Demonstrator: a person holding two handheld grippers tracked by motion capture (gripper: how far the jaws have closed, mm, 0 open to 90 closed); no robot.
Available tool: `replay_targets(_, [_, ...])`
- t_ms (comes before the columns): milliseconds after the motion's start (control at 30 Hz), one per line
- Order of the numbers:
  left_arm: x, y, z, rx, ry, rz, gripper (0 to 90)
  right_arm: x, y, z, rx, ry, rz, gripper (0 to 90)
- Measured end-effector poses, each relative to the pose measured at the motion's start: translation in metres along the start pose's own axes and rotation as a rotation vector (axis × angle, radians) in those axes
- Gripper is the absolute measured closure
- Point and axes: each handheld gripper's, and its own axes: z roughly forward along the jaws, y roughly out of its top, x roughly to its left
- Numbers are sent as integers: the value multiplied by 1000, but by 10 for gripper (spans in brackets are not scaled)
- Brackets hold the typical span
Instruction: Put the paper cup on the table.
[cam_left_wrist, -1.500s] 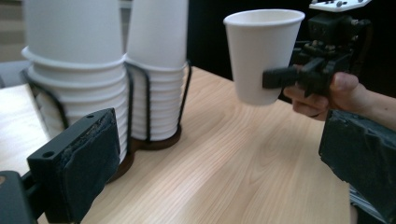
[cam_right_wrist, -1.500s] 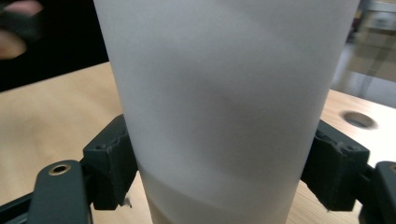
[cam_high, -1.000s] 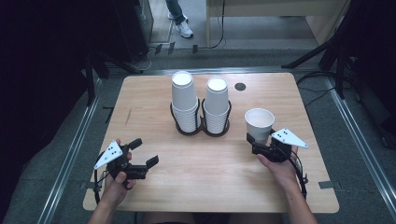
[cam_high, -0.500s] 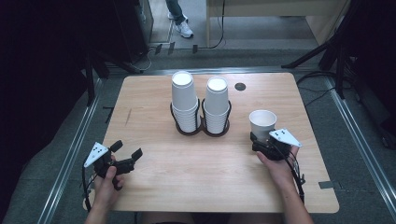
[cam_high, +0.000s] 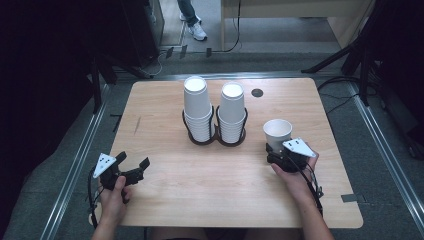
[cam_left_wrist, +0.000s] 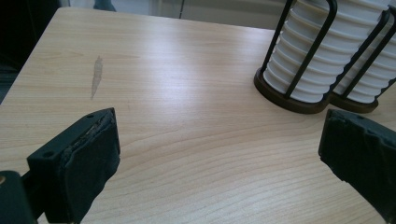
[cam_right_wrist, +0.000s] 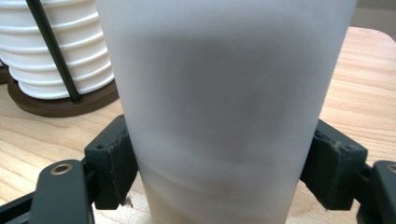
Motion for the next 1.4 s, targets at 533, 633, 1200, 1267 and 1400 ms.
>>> replay_targets(533, [-3, 0, 1, 17, -17, 7, 0, -3, -5, -10, 26, 13, -48, 214])
replay_targets(633, [-4, 0, 1, 20, -19, 7, 0, -6, -7, -13, 24, 29, -44, 210])
replay_targets(1200, [-4, 0, 0, 20, -23, -1, 0, -13, -7, -13, 32, 26, 46, 194])
replay_targets(1267, [-4, 0, 0, 20, -24, -2, 0, -14, -7, -13, 33, 26, 50, 192])
replay_targets(1400, [-5, 0, 0, 22, -25, 0, 0, -15, -7, -14, 34, 34, 57, 182])
